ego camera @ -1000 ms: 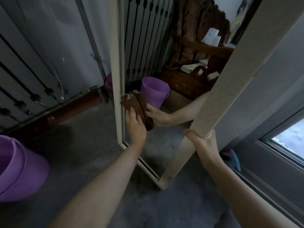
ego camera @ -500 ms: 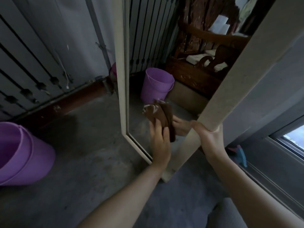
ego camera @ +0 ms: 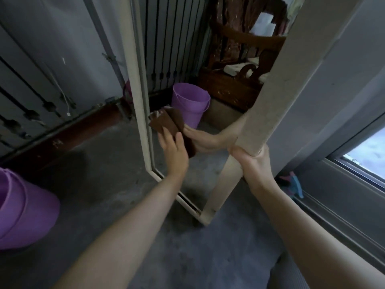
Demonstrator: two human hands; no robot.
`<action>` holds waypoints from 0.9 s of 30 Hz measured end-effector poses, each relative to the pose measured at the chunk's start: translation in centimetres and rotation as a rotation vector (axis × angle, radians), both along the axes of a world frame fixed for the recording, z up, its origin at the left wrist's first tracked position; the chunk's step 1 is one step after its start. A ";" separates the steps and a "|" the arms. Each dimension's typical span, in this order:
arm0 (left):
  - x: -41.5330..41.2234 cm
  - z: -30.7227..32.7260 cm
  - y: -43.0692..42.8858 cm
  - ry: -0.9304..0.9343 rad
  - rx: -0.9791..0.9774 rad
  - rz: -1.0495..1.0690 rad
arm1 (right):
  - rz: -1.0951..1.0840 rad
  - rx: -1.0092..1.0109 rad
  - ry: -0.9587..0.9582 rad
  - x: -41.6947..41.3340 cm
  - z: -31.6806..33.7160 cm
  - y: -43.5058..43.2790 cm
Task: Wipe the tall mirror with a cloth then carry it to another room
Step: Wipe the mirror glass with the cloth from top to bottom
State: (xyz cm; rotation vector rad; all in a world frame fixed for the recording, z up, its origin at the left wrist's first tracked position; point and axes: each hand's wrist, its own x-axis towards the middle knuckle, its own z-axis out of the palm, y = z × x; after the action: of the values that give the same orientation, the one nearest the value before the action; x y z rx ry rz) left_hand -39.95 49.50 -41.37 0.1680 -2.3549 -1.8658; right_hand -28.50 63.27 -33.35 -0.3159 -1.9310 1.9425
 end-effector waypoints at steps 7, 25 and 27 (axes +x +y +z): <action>-4.7 -2.4 -4.1 -0.045 -0.042 0.032 | -0.042 0.010 -0.021 -0.1 -0.6 -0.2; 13.6 -7.3 2.8 -0.150 -0.081 -0.232 | -0.001 0.050 -0.149 2.0 -5.6 -1.7; 11.9 -7.0 2.5 -0.157 -0.002 -0.184 | 0.051 0.100 -0.164 1.8 -6.1 -1.2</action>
State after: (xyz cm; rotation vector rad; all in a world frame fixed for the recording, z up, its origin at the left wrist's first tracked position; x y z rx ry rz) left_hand -28.04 52.04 -48.37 0.1040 -2.5556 -1.9994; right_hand -26.73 62.09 -39.49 -0.4127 -2.1516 1.8958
